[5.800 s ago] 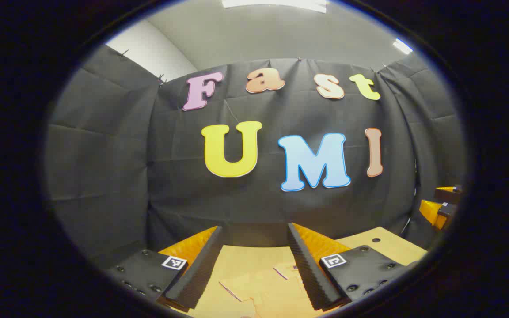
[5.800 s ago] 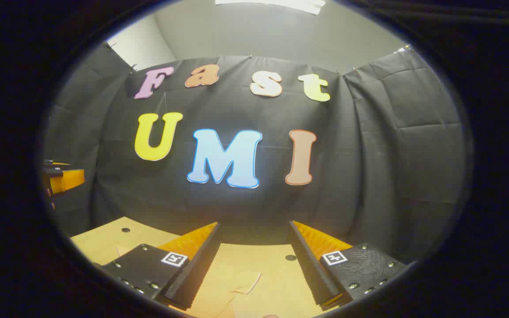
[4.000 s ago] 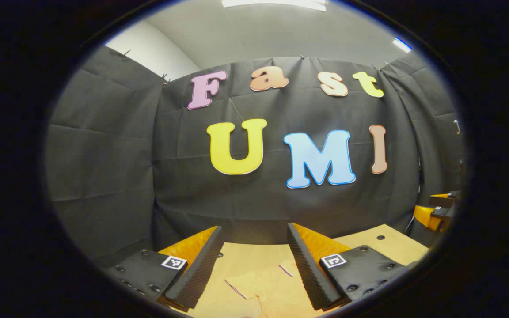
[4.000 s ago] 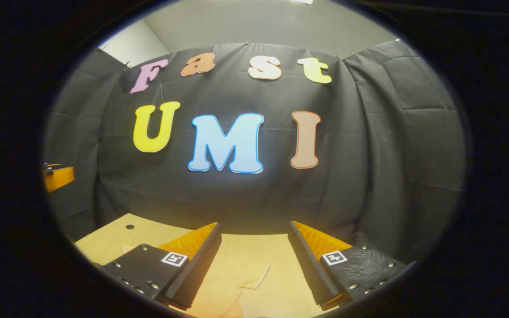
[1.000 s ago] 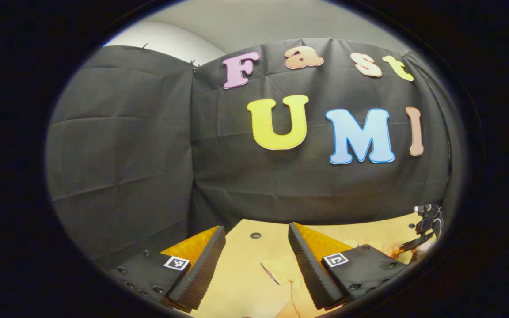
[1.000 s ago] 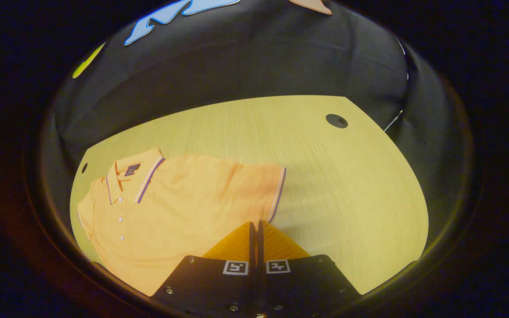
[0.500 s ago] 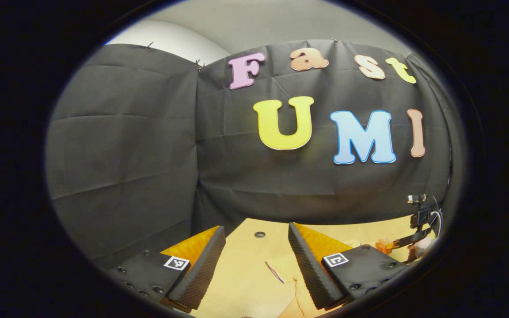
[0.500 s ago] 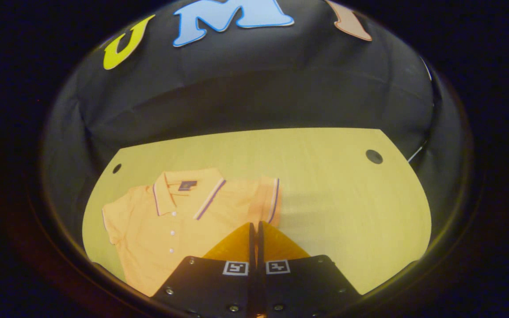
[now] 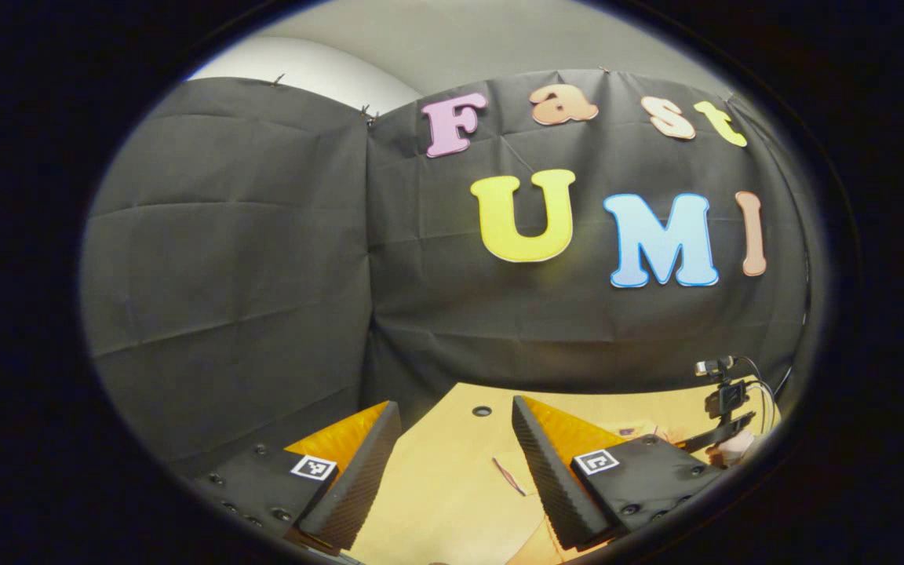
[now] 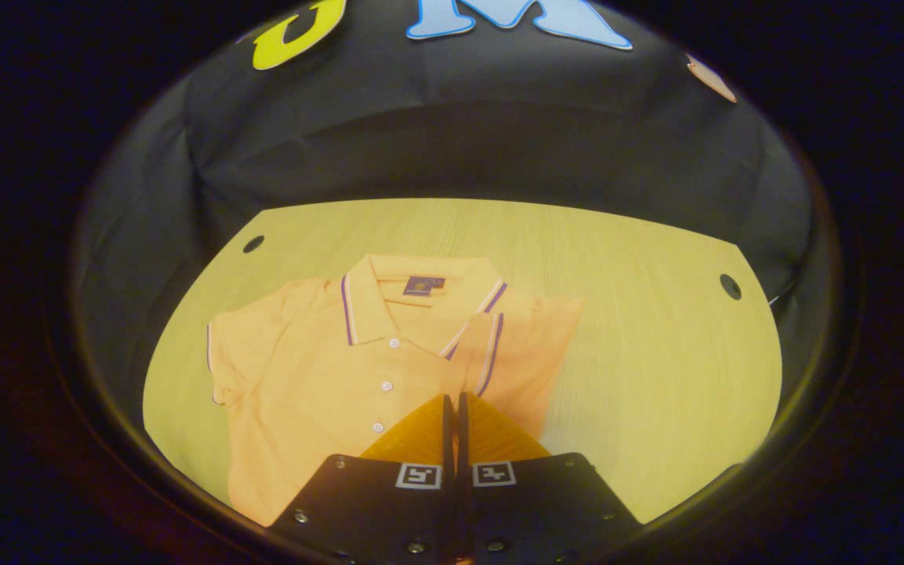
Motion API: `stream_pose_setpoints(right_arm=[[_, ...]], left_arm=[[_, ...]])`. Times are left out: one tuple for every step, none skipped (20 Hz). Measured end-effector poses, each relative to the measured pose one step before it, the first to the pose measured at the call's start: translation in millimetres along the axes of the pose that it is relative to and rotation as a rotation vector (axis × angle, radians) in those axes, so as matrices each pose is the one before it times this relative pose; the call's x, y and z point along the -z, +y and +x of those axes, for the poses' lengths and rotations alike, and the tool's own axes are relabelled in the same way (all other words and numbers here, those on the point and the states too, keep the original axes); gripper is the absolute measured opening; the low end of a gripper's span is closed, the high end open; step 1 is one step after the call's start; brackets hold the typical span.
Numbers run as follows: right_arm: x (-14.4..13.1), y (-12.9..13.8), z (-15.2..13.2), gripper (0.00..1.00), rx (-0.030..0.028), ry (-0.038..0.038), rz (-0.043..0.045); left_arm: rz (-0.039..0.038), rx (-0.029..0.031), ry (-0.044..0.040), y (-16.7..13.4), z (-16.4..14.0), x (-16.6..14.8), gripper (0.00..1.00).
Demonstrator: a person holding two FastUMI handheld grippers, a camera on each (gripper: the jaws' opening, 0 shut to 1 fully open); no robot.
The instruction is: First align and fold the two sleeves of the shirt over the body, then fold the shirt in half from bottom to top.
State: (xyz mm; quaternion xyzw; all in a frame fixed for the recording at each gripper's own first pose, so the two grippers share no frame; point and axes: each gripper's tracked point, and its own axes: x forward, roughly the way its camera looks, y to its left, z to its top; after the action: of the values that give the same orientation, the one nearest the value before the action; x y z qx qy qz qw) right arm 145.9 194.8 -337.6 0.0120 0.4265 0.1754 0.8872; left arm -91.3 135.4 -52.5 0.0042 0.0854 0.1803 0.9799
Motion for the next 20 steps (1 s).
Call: stream_pose_setpoints(right_arm=[[-0.51,0.63,-1.2,0.0,0.00276,-0.00014,-0.00024],[1.06,2.75,2.17,0.03,-0.00758,0.00371,0.0076],[-0.02,2.09,-1.35,0.11,-0.00875,0.00542,0.00933],[0.36,-1.51,-0.81,0.13,0.00391,0.0023,0.00643],[-1.38,1.58,-1.34,0.15,-0.01043,-0.0052,0.01025],[-1.31,-0.38,-0.57,0.22,0.00623,-0.00627,0.00317],[-2.45,-2.45,-3.67,0.27,0.00747,-0.00894,0.00042],[0.16,1.31,-1.21,0.28,-0.00314,-0.00607,0.00345],[-2.24,-0.31,-3.92,0.31,-0.00316,-0.00618,0.00311],[-1.25,-0.45,-5.0,0.31,-0.00046,-0.01147,0.00061],[-2.43,-1.57,-6.48,0.31,0.00107,-0.01286,-0.00055],[-1.71,-0.08,-7.86,0.31,-0.00274,-0.01248,0.00065],[-1.99,-0.08,-7.31,0.31,-0.00564,-0.01419,0.0036],[-1.86,0.42,-8.69,0.31,-0.00685,-0.01193,0.00575],[-0.66,1.0,-8.8,0.31,-0.00804,-0.01309,0.00589],[-1.03,0.14,-8.57,0.31,-0.0048,-0.01445,0.00536],[-1.58,0.53,-9.28,0.31,-0.00564,-0.01386,0.00355],[0.41,1.21,-8.97,0.31,-0.00304,-0.01395,0.00242],[-1.9,0.75,-9.56,0.31,-0.00282,-0.01558,0.00161],[-0.91,1.69,-10.46,0.31,-0.00508,-0.01564,0.00143]], left_arm=[[-0.00008,-0.00323,0.00211,2.07,-0.87,0.41,0.97],[-0.00056,-0.00211,0.00178,2.27,0.69,0.59,0.97],[-0.00131,0.0001,0.00323,1.38,0.21,1.87,0.97],[-0.00094,0.00019,0.00296,0.69,1.61,0.32,0.97],[-0.00107,0.00197,0.00233,-0.16,0.85,1.76,0.97],[-0.00151,0.00404,0.00183,-1.33,2.31,0.54,0.97],[-0.0016,0.00628,0.00186,-2.41,3.11,0.26,0.97],[-0.00092,0.00783,0.00433,-3.33,3.42,2.16,0.97],[-0.00054,0.00581,0.00555,-3.95,3.02,3.41,0.97],[0.00003,0.00953,0.00771,-3.96,5.06,3.71,0.97],[0.00004,0.01292,0.00681,-4.41,4.3,5.59,0.97],[0.00081,0.01636,0.00667,-5.95,5.06,5.18,0.97],[0.00278,0.01809,0.00805,-5.71,4.63,6.09,0.97],[0.00725,0.01563,0.00804,-5.8,6.26,5.94,0.97],[0.00766,0.01343,0.0086,-4.6,6.7,5.83,0.97],[0.00492,0.01471,0.00933,-4.54,7.73,5.92,0.97],[0.00175,0.01387,0.01091,-2.66,6.79,8.44,0.97],[-0.00336,0.01392,0.01166,-3.8,8.49,6.03,0.97],[-0.00594,0.01554,0.0137,-4.81,9.84,7.22,0.97],[-0.00512,0.0108,0.01566,-2.2,9.0,8.98,0.97]])
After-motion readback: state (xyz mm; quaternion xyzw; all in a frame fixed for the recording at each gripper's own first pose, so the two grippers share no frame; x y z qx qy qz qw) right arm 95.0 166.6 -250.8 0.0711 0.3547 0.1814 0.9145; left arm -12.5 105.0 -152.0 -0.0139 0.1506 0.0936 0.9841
